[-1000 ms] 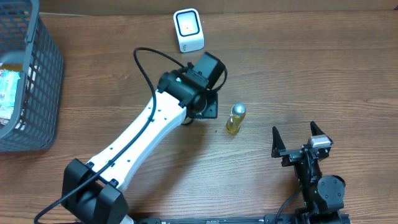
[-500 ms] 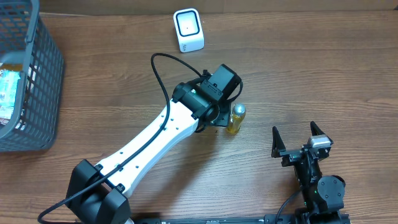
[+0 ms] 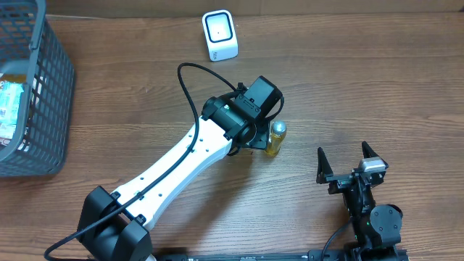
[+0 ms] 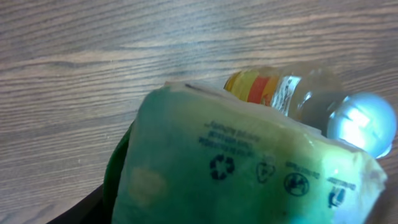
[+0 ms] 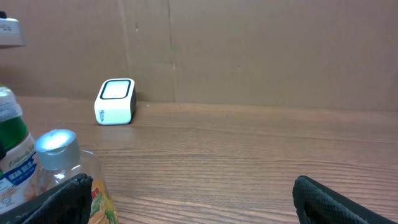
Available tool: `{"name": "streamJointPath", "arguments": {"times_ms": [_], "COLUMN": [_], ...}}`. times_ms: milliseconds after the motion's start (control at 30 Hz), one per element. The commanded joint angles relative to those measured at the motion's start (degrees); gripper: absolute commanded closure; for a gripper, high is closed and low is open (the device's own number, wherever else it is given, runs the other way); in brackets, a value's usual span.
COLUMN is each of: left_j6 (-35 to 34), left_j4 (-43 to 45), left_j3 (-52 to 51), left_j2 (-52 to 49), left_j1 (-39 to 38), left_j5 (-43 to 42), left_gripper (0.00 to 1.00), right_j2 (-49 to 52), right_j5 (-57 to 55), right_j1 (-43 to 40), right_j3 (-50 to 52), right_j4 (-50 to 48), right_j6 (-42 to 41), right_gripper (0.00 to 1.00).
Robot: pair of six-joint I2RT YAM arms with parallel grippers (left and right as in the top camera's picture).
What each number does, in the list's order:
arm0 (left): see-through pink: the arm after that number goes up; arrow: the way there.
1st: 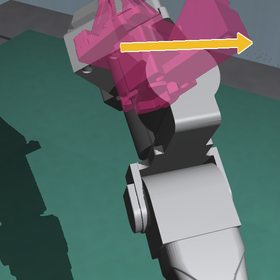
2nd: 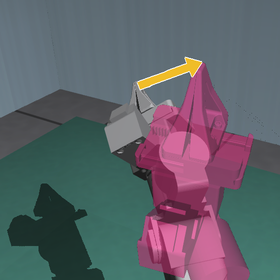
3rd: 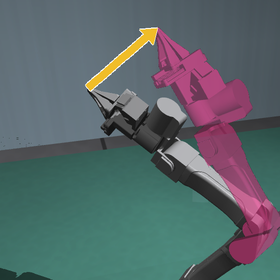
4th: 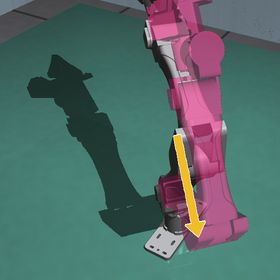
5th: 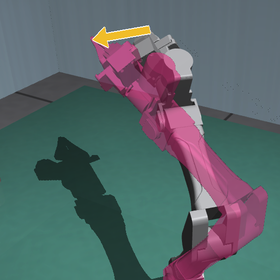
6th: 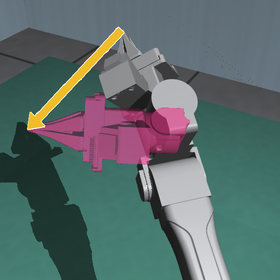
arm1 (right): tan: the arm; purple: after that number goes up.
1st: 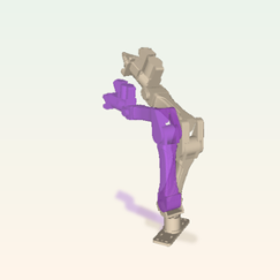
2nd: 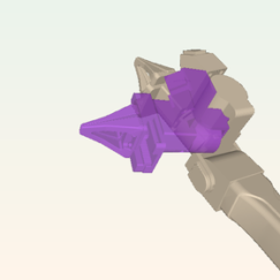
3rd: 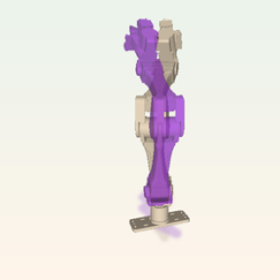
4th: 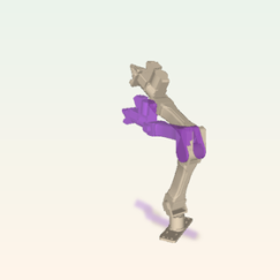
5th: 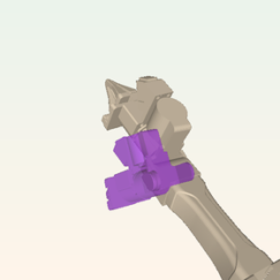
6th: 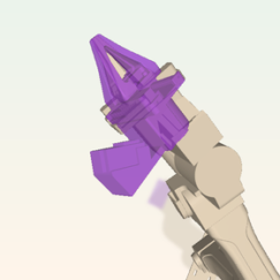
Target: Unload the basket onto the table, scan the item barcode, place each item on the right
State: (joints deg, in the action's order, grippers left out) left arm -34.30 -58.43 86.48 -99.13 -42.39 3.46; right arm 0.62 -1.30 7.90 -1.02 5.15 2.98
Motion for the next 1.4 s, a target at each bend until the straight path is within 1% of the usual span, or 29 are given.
{"name": "streamJointPath", "arguments": {"times_ms": [0,200,400,533,667,867,1167,1367], "left_j6": [1.05,0.11,-0.26,-0.24,-0.26,-0.24,-0.44,-0.44], "left_j4": [-0.85,-3.72,-5.44,-6.36,-6.56,-6.95,-7.63,-8.94], "left_j3": [-0.13,-0.15,-0.2,-0.2,-0.2,-0.2,-0.2,-0.2], "left_j2": [-0.31,-1.11,-4.68,-7.48,-9.22,-9.46,-9.51,-9.51], "left_j1": [-0.35,-0.87,-2.32,-2.36,-2.45,-2.43,-2.62,-2.64], "left_j5": [0.17,-0.09,-0.09,-0.09,-0.81,-0.9,-0.5,-0.07], "left_gripper": [0.69,0.71,0.74,0.79,0.76,0.7,0.66,0.66], "right_j2": [-0.46,-0.46,-0.46,-0.46,-0.46,-0.46,-0.46,-0.46], "right_j5": [0.11,0.11,0.11,0.11,0.11,0.11,0.11,0.11], "right_j1": [-0.15,-0.15,-0.15,-0.15,-0.15,-0.15,-0.15,-0.15], "right_j3": [0.57,0.57,0.57,0.57,0.57,0.57,0.57,0.57], "right_j4": [-0.37,-0.35,-0.37,-0.37,-0.37,-0.35,-0.35,-0.35], "right_j6": [0.09,0.09,0.09,0.09,0.09,0.09,0.09,0.09], "right_gripper": [0.0,0.0,0.0,0.0,0.0,0.0,0.0,0.0]}}
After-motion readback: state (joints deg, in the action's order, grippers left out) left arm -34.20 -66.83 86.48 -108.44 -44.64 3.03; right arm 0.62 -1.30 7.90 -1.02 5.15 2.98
